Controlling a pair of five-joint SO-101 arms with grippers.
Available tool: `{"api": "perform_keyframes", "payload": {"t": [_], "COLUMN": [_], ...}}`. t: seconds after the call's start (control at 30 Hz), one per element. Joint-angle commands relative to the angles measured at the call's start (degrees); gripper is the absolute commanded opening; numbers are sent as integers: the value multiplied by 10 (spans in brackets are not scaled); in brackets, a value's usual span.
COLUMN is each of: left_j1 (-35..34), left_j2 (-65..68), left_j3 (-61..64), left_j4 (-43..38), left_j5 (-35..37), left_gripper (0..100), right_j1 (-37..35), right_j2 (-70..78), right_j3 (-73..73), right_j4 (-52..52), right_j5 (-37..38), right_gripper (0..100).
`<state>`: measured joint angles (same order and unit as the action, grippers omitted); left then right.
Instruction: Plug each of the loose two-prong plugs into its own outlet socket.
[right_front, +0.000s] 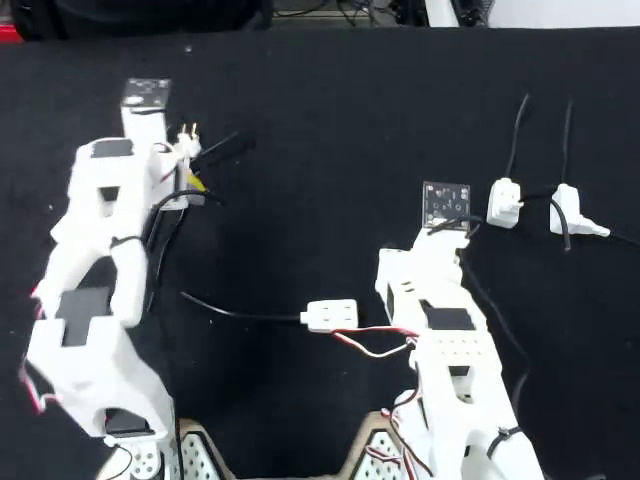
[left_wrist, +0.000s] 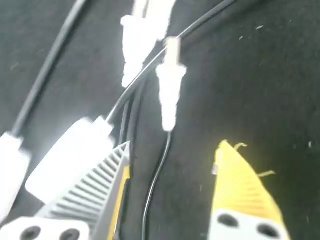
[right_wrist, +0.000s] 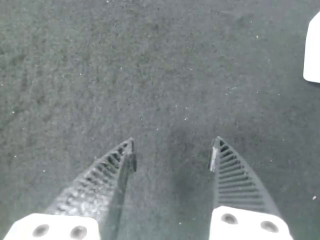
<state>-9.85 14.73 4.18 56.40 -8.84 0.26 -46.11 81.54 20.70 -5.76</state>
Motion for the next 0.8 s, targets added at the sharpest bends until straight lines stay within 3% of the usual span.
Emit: {"api": "perform_keyframes", "payload": {"t": [0.0,0.5,0.6,0.77], "left_j1": [14,17,27,54], "left_j2": [42,216,218,205], "left_j3": [-91,-243,-254,-253], "left_j4": [-16,-11,25,91], "left_j5": [-4,-2,-4,-5], "left_gripper": [216,202,197,25], "right_j1": [-8,-8,-8,-8], "right_j2": [-15,-15,-15,-15], "right_j3": [-26,-26,-26,-26], "right_j4": [-11,-12,-12,-12], "right_j5": [-4,-4,-4,-4], "right_gripper": [230,230,230,230]}}
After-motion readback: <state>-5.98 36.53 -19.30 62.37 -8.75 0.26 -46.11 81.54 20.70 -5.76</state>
